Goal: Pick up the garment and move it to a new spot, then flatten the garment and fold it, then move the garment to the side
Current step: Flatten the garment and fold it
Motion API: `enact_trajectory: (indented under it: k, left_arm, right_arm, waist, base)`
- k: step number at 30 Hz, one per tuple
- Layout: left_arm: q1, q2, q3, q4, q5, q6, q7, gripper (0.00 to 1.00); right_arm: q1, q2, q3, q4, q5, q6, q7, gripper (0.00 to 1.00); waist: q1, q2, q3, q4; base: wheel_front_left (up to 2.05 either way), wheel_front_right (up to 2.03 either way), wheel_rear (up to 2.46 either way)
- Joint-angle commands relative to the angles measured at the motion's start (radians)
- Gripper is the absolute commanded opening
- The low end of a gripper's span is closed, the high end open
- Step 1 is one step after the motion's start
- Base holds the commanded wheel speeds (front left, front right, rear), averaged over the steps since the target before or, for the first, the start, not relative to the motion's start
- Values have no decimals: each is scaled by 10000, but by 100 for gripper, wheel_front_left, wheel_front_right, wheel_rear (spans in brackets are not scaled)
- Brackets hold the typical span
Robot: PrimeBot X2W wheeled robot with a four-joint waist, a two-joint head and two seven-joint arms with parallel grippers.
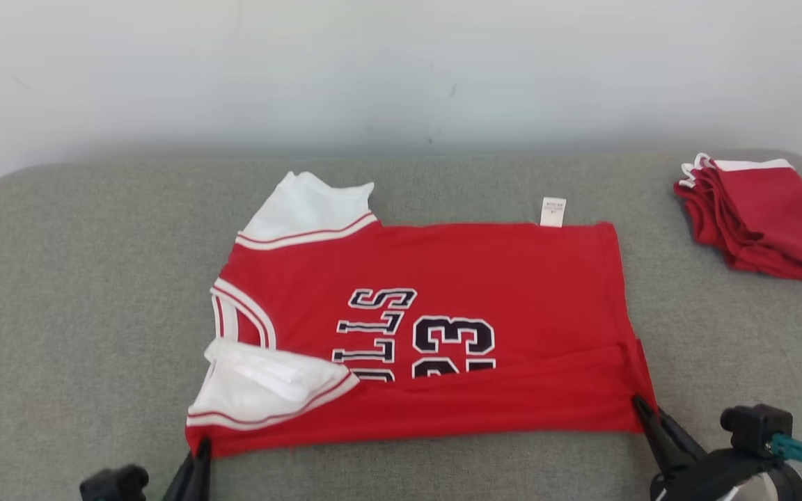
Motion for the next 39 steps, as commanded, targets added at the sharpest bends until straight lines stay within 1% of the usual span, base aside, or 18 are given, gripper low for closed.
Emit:
enact_trajectory:
  k: [1, 6, 12, 15, 18, 19, 20, 21, 25, 31, 33, 34, 36, 39]
  left_arm:
    - [507, 65, 71, -330, -95, 127, -15, 0]
    - [1734, -10, 351, -1480, -360, 548, -6, 0]
    - [2859, -65, 320, -2889, -505, 1087, 304, 0]
    - [3152, -44, 303, -3278, -540, 1301, 452, 0]
    - [3237, -5, 259, -3464, -492, 1386, 551, 0]
    - [3231, 29, 237, -3504, -418, 1433, 534, 32]
    - [3205, 34, 227, -3551, -381, 1448, 493, 57]
    - [3176, 17, 241, -3591, -383, 1468, 455, 100]
    - [3155, 40, 294, -3764, -285, 1512, 342, 100]
    - [3228, 148, 641, -4288, 71, 1462, 51, 100]
    - [3083, 259, 924, -4731, 872, 1580, -14, 100]
    - [2983, 221, 1104, -4998, 1216, 1614, -23, 100]
    - [3026, 24, 1512, -5505, 1985, 1675, -27, 100]
    - [3252, -311, 2121, -6107, 2935, 1624, -21, 100]
  right_arm:
    - [351, -125, -99, -132, 122, -22, -58, 0]
    - [1216, -337, -288, -591, 437, -22, 50, 0]
    - [2233, -541, -740, -1177, 658, -23, 366, 0]
    - [2509, -505, -960, -1436, 611, -22, 555, 0]
    - [2626, -342, -1169, -1487, 565, -22, 821, 0]
    - [2617, -302, -1250, -1497, 470, -22, 895, 82]
    - [2598, -256, -1323, -1528, 374, -22, 950, 100]
    - [2575, -200, -1402, -1564, 299, -22, 967, 100]
    - [2538, -96, -1652, -1732, 11, -22, 898, 100]
    - [2514, 175, -2401, -2208, -714, -22, 486, 100]
    - [2487, 417, -2812, -2507, -1199, -22, 212, 100]
    - [2500, 533, -2997, -2601, -1407, -22, 132, 100]
    - [2541, 831, -3261, -2806, -1697, -22, 28, 100]
    - [2585, 1242, -3516, -3124, -2165, -22, -48, 100]
  waist:
    - [1, 0, -259, -4]
    - [1, 0, -361, 16]
    - [1, 0, -290, 95]
    - [1, 0, -231, 81]
    - [1, 0, -227, 73]
    - [1, 0, -235, 70]
    - [1, 0, -246, 68]
    - [1, 0, -261, 66]
    - [1, 0, -337, 60]
    - [1, 0, -519, 27]
    - [1, 0, -587, 38]
    - [1, 0, -604, 51]
    - [1, 0, -624, 55]
    - [1, 0, -632, 16]
  base:
    - [0, 0, 0]
    - [0, 0, 0]
    - [0, 0, 0]
    - [0, 0, 0]
    - [0, 0, 0]
    - [0, 0, 0]
    - [0, 0, 0]
    - [0, 0, 0]
    - [0, 0, 0]
    - [0, 0, 0]
    - [0, 0, 0]
    - [0, 0, 0]
    - [0, 0, 0]
    - [0, 0, 0]
